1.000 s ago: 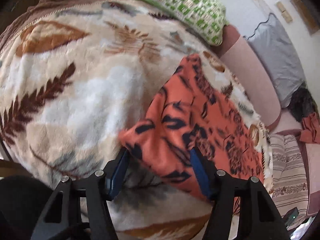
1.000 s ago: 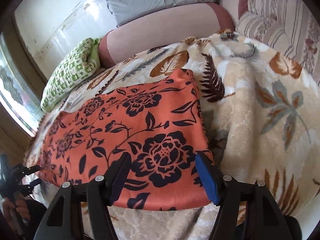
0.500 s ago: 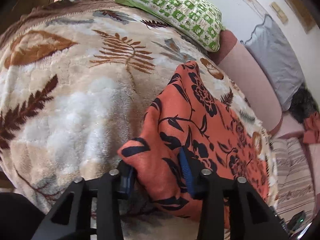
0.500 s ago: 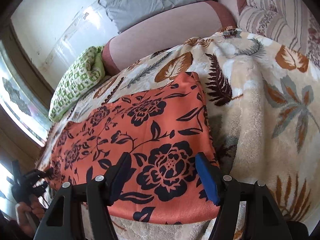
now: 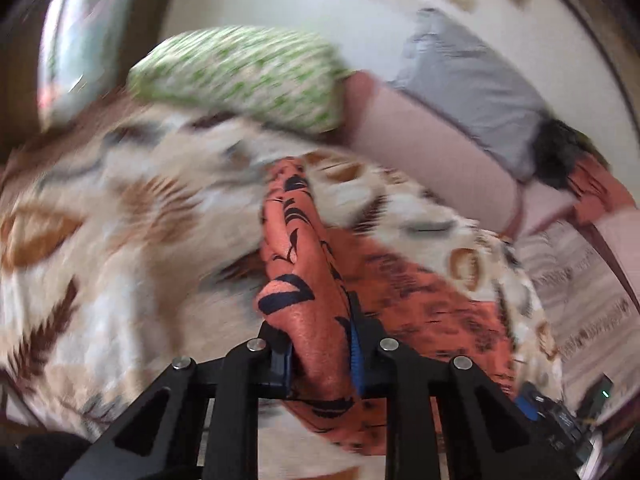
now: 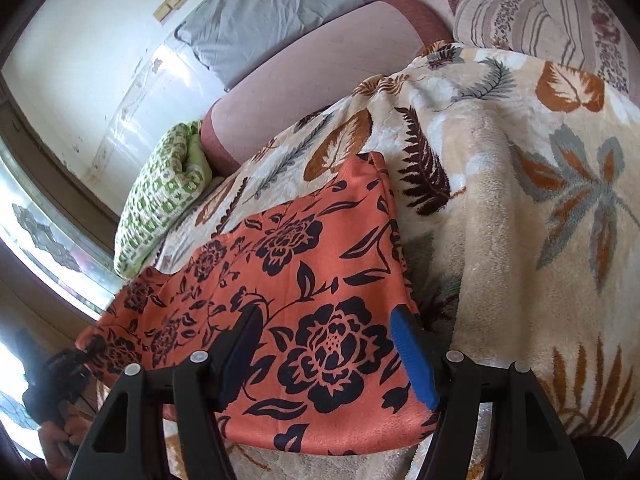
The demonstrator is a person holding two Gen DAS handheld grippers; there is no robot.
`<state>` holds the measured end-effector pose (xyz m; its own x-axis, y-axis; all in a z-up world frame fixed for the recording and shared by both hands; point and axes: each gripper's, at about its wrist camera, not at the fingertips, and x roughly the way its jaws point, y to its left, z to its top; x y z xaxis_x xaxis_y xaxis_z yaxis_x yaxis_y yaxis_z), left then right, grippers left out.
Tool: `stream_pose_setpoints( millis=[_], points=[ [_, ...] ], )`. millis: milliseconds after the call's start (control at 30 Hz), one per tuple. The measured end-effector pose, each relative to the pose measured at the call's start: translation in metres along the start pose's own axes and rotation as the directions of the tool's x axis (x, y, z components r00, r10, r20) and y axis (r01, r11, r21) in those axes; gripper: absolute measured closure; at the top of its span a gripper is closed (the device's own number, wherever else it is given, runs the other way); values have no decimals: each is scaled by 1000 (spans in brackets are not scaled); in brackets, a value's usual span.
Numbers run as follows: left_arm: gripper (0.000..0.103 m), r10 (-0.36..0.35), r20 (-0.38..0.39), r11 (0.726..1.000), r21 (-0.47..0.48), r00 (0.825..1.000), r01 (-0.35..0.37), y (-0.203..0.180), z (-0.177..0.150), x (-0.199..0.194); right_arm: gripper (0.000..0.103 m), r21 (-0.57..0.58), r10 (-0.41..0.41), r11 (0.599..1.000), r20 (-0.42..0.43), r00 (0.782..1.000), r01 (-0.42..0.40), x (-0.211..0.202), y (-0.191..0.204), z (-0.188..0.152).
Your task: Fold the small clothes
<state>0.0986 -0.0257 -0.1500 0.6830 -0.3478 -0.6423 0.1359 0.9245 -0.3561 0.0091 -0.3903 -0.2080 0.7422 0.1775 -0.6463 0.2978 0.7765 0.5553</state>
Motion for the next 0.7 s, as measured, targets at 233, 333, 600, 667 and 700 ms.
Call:
stream_pose_setpoints(
  millis=[233,333,600,667,700],
  points=[
    [82,-172,-32,967,187,985,175,-91,-13,-3,31,25,159,987,-140,977,-157,5,17,37],
    [82,-201,-90,945,246,976,217,-115,-35,12,24,101,272,962,-233,934,-255,21,34,71],
    [82,-161,-327,936,248,931,249,-125,-94,81,17,363,358,909,-427,830,-205,126,37,82],
    [82,-161,-318,932,263,934,250,-125,-96,79,17,433,372,887,-469,801,-158,152,28,72],
    [82,-163,-312,930,268,936,251,-125,-94,77,17,449,373,881,-470,800,-147,158,25,69]
  ],
)
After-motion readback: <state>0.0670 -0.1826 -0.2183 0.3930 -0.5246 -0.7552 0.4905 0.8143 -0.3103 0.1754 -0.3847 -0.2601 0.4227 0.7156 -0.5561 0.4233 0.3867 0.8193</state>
